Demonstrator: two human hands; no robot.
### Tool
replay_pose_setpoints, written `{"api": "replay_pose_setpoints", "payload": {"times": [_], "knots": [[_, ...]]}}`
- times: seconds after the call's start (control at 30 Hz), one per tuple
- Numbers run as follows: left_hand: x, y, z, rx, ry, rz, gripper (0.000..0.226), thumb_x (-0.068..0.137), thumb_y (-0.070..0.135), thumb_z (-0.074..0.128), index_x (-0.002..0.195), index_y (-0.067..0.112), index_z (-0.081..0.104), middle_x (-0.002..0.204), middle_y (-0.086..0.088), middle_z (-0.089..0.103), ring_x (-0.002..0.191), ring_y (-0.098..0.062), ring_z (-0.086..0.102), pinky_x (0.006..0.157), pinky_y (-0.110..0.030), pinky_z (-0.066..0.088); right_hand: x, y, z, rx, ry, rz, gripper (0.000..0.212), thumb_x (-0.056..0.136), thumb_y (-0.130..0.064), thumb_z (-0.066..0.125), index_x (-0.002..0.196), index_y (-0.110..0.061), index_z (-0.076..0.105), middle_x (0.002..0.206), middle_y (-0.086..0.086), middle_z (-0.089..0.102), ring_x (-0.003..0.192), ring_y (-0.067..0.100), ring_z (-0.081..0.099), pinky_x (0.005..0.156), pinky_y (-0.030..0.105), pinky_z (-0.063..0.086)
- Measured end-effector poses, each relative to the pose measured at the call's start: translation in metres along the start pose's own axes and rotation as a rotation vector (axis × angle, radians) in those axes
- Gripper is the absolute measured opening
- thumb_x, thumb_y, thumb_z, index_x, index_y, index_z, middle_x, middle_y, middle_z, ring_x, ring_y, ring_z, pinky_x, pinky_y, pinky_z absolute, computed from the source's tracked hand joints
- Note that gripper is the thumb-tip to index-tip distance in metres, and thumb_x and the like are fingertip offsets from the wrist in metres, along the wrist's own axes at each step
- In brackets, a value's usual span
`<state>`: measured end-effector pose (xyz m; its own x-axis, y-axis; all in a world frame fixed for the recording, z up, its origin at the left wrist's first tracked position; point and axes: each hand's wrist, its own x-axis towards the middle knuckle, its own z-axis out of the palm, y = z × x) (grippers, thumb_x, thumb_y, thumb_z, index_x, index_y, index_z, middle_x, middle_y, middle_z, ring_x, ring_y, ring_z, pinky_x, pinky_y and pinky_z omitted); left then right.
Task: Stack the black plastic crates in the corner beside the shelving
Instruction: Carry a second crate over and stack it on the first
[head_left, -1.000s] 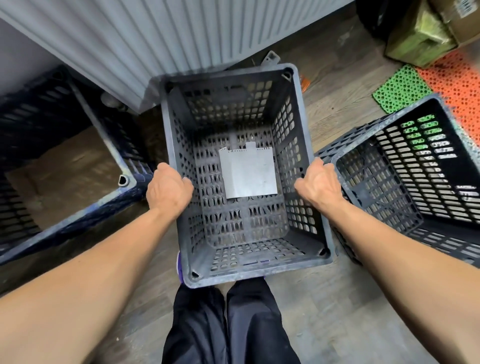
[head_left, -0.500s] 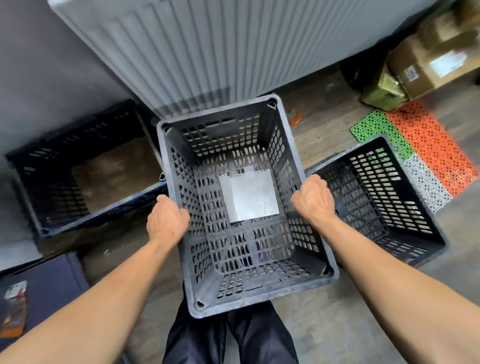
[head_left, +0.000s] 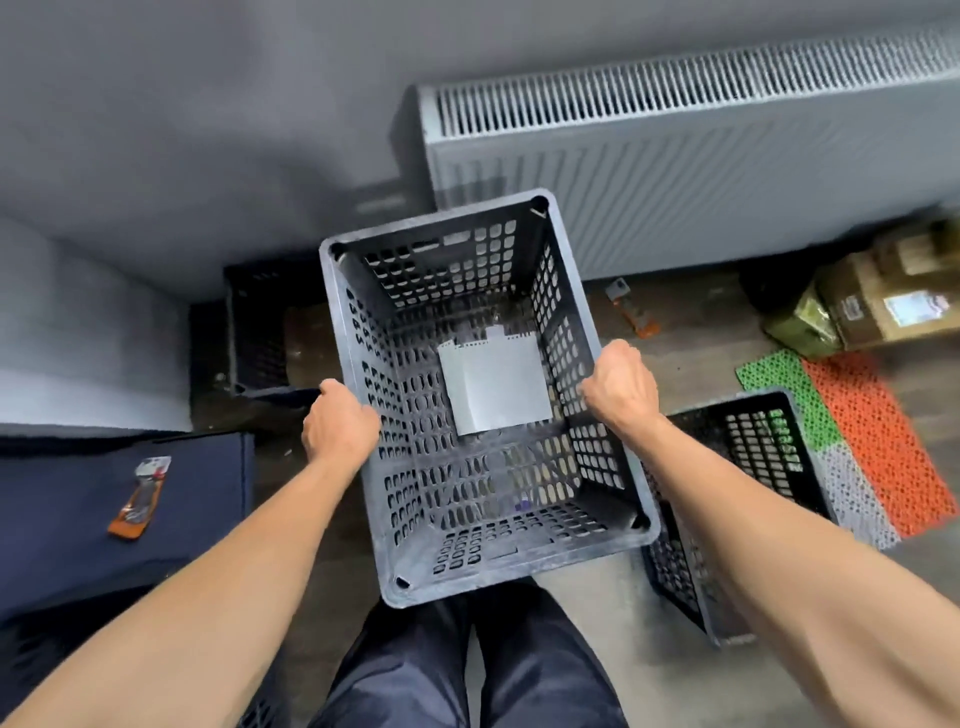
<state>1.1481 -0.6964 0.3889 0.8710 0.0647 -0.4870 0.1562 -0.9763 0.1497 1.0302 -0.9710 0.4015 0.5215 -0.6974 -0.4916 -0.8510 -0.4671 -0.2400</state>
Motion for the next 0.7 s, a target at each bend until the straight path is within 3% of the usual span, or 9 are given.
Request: {"api": "replay_pose_setpoints", "payload": {"times": [0.23, 0.4, 0.53, 0.7], "knots": [[0.013, -0.062, -0.056, -0.105, 0.039, -0.173, 0.032, 0.093, 0.017, 0.058, 0.118, 0.000, 0.048, 0.117, -0.021, 0.063, 0.107, -0.042, 0.060, 0.074, -0.042, 0.046, -0.017, -0.097, -0.004, -0.105, 0.005, -0.218, 0.013, 0.085, -0.010, 0.053, 0.098, -0.005, 0.051, 0.105, 0.018, 0.062, 0.089, 0.038, 0.064, 0.076, 0.044, 0.054], [0.029, -0.111, -0.085, -0.233, 0.050, -0.283, 0.038, 0.092, 0.017, 0.059, 0.123, -0.002, 0.048, 0.124, -0.023, 0.060, 0.115, -0.042, 0.055, 0.087, -0.045, 0.048, -0.026, -0.170, 0.002, -0.207, -0.032, -0.364, 0.021, 0.086, -0.008, 0.057, 0.105, 0.000, 0.052, 0.109, 0.020, 0.060, 0.090, 0.038, 0.062, 0.069, 0.038, 0.045], [0.040, -0.147, -0.105, -0.302, 0.061, -0.332, 0.032, 0.092, 0.022, 0.061, 0.115, 0.001, 0.052, 0.119, -0.022, 0.063, 0.110, -0.041, 0.059, 0.080, -0.042, 0.048, -0.032, -0.223, 0.011, -0.244, -0.057, -0.451, 0.019, 0.085, -0.007, 0.053, 0.102, 0.002, 0.052, 0.107, 0.020, 0.059, 0.081, 0.036, 0.058, 0.066, 0.037, 0.042], [0.054, -0.178, -0.121, -0.370, 0.069, -0.386, 0.028, 0.091, 0.024, 0.060, 0.110, 0.004, 0.052, 0.116, -0.020, 0.064, 0.107, -0.040, 0.060, 0.079, -0.042, 0.050, -0.025, -0.272, 0.031, -0.284, -0.067, -0.535, 0.020, 0.088, -0.012, 0.052, 0.103, 0.001, 0.050, 0.110, 0.023, 0.057, 0.095, 0.040, 0.060, 0.071, 0.037, 0.041]]}}
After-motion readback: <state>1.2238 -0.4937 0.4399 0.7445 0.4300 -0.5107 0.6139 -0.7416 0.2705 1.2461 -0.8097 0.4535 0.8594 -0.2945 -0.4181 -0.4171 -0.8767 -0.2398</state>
